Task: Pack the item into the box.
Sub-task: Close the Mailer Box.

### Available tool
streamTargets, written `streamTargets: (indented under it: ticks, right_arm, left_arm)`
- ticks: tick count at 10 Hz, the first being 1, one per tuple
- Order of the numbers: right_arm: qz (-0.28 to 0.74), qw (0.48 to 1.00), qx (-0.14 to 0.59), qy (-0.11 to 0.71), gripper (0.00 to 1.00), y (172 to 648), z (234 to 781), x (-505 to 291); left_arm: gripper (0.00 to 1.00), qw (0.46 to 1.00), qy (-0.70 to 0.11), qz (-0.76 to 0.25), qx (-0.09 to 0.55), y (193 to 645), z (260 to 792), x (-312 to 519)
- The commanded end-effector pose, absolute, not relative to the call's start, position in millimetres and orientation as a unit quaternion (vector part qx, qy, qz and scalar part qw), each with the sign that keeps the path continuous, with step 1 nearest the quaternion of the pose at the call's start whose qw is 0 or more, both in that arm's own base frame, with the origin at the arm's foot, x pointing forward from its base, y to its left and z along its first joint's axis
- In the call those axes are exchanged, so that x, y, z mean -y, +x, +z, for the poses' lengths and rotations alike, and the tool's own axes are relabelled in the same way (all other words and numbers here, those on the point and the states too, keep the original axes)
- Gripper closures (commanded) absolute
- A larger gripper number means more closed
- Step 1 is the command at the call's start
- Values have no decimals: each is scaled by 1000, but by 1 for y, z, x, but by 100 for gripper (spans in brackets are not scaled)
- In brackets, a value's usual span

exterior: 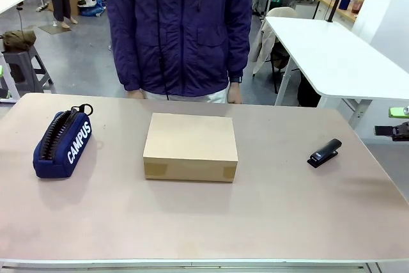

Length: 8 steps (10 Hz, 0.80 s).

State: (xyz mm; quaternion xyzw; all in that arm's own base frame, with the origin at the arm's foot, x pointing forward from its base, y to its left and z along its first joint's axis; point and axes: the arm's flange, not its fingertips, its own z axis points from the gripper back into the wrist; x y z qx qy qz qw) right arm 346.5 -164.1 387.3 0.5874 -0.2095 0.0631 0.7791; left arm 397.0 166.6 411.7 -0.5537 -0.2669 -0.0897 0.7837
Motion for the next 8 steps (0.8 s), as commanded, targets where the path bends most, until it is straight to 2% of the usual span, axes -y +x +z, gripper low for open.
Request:
streamTargets:
  ticks: [1, 8]
  right_arm:
    - [62, 776, 212, 591, 0, 344, 389, 163]
    - [62, 776, 212, 591, 0, 344, 389, 163]
  left_arm:
    - [0, 789, -548, -91, 263, 395, 414, -165]
    - [0, 789, -548, -91, 263, 395, 414, -165]
